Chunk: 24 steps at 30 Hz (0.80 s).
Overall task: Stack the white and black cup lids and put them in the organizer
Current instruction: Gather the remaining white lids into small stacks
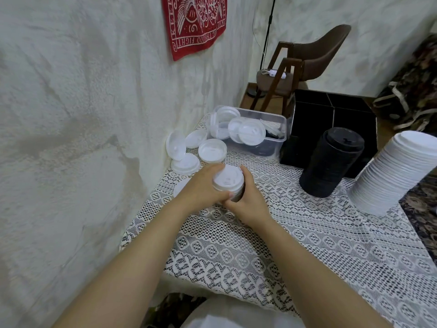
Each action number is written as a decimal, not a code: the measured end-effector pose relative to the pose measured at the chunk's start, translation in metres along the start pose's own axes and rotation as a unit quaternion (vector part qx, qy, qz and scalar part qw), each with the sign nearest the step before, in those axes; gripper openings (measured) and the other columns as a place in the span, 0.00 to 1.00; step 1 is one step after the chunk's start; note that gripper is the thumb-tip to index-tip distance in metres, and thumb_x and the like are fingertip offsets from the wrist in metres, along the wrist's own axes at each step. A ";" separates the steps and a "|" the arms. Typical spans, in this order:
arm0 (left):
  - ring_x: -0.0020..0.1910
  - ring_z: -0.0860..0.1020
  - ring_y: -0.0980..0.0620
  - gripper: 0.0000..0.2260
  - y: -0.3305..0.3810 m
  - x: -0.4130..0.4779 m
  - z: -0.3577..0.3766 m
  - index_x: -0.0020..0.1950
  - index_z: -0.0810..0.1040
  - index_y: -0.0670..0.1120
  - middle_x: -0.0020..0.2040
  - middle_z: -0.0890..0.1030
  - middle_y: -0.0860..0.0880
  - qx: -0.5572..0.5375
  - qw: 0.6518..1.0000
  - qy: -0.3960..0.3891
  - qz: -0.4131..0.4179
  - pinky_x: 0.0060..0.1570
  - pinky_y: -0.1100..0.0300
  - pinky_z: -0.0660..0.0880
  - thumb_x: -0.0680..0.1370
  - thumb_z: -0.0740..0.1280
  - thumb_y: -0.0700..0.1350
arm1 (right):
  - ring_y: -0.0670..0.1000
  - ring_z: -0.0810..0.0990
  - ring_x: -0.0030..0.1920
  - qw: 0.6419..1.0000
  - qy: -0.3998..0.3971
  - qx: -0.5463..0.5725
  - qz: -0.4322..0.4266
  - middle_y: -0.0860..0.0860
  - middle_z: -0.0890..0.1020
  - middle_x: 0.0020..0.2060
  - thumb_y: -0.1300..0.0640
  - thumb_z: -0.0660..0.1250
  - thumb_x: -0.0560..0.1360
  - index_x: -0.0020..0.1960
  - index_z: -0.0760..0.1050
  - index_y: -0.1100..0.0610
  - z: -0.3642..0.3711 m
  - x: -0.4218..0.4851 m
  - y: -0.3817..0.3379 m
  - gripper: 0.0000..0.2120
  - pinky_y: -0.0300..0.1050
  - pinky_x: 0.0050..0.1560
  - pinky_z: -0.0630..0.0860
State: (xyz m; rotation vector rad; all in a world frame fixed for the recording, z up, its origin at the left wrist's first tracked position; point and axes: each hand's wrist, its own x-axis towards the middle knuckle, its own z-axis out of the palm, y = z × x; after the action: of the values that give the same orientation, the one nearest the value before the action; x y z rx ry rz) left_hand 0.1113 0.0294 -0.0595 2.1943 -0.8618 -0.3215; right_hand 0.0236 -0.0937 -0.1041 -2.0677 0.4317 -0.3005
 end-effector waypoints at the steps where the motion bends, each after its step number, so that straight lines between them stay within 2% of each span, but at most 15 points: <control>1: 0.71 0.65 0.53 0.36 0.000 0.001 0.001 0.75 0.64 0.48 0.74 0.65 0.50 0.001 1.000 -0.004 -0.001 0.67 0.62 0.60 0.70 0.76 0.47 | 0.47 0.73 0.66 1.000 -0.001 0.002 0.000 0.45 0.72 0.69 0.52 0.76 0.69 0.79 0.49 0.48 0.000 0.000 0.000 0.48 0.45 0.62 0.71; 7: 0.71 0.65 0.53 0.35 -0.002 0.002 0.002 0.75 0.64 0.48 0.74 0.66 0.50 -0.001 1.000 -0.016 -0.006 0.67 0.62 0.61 0.71 0.76 0.46 | 0.48 0.69 0.70 1.000 0.003 0.001 -0.003 0.48 0.69 0.72 0.51 0.76 0.67 0.79 0.51 0.52 0.001 0.003 0.003 0.49 0.49 0.68 0.69; 9: 0.71 0.65 0.54 0.35 -0.005 0.001 0.002 0.75 0.65 0.48 0.74 0.66 0.51 -0.002 1.000 -0.019 -0.006 0.64 0.65 0.60 0.71 0.75 0.46 | 0.49 0.65 0.73 1.000 0.003 -0.007 -0.013 0.49 0.65 0.74 0.52 0.76 0.67 0.79 0.51 0.53 0.001 0.002 0.002 0.49 0.51 0.71 0.66; 11: 0.70 0.65 0.54 0.34 -0.008 0.001 0.002 0.74 0.65 0.49 0.73 0.66 0.52 -0.009 1.000 -0.020 -0.005 0.62 0.66 0.59 0.71 0.75 0.46 | 0.48 0.58 0.76 0.999 0.001 -0.032 -0.040 0.49 0.58 0.77 0.54 0.75 0.68 0.79 0.51 0.52 0.001 0.003 0.002 0.48 0.46 0.73 0.60; 13: 0.70 0.65 0.54 0.34 -0.009 0.000 0.002 0.74 0.66 0.49 0.73 0.66 0.52 -0.012 1.000 -0.020 -0.002 0.62 0.65 0.60 0.71 0.75 0.45 | 0.46 0.54 0.76 0.996 -0.005 -0.058 -0.072 0.48 0.53 0.78 0.54 0.74 0.70 0.79 0.50 0.50 0.001 0.002 0.002 0.46 0.42 0.71 0.58; 17: 0.70 0.65 0.56 0.35 -0.011 -0.002 0.002 0.75 0.65 0.50 0.73 0.66 0.53 -0.011 1.000 -0.019 0.001 0.61 0.66 0.60 0.71 0.76 0.47 | 0.47 0.56 0.76 0.992 -0.010 -0.082 -0.092 0.48 0.54 0.78 0.52 0.74 0.71 0.79 0.55 0.49 0.003 0.003 0.003 0.43 0.49 0.73 0.61; 20: 0.68 0.69 0.55 0.41 -0.016 -0.005 -0.004 0.76 0.62 0.53 0.73 0.66 0.56 -0.045 0.998 -0.045 -0.005 0.67 0.61 0.63 0.67 0.78 0.51 | 0.47 0.56 0.76 0.992 -0.009 -0.090 -0.088 0.47 0.56 0.78 0.50 0.74 0.72 0.78 0.58 0.50 0.003 0.004 0.002 0.40 0.50 0.75 0.59; 22: 0.69 0.64 0.59 0.43 -0.023 -0.012 -0.014 0.76 0.61 0.54 0.72 0.61 0.60 -0.068 0.997 -0.019 -0.012 0.69 0.62 0.58 0.67 0.79 0.49 | 0.46 0.57 0.76 0.992 -0.006 -0.090 -0.083 0.45 0.56 0.78 0.42 0.73 0.70 0.77 0.59 0.49 0.002 0.003 0.001 0.41 0.49 0.73 0.60; 24: 0.73 0.57 0.58 0.43 -0.037 -0.020 -0.023 0.77 0.59 0.53 0.75 0.59 0.57 -0.040 0.999 0.023 -0.020 0.72 0.59 0.55 0.68 0.79 0.46 | 0.45 0.57 0.75 0.993 -0.004 -0.088 -0.075 0.43 0.55 0.77 0.40 0.73 0.70 0.77 0.59 0.48 0.002 0.002 0.001 0.42 0.49 0.72 0.61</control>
State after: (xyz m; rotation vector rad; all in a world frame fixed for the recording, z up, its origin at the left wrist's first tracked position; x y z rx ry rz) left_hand 0.1249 0.0743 -0.0712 2.1384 -0.7679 -0.3188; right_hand 0.0262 -0.0938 -0.1061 -2.2786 0.3081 -0.3541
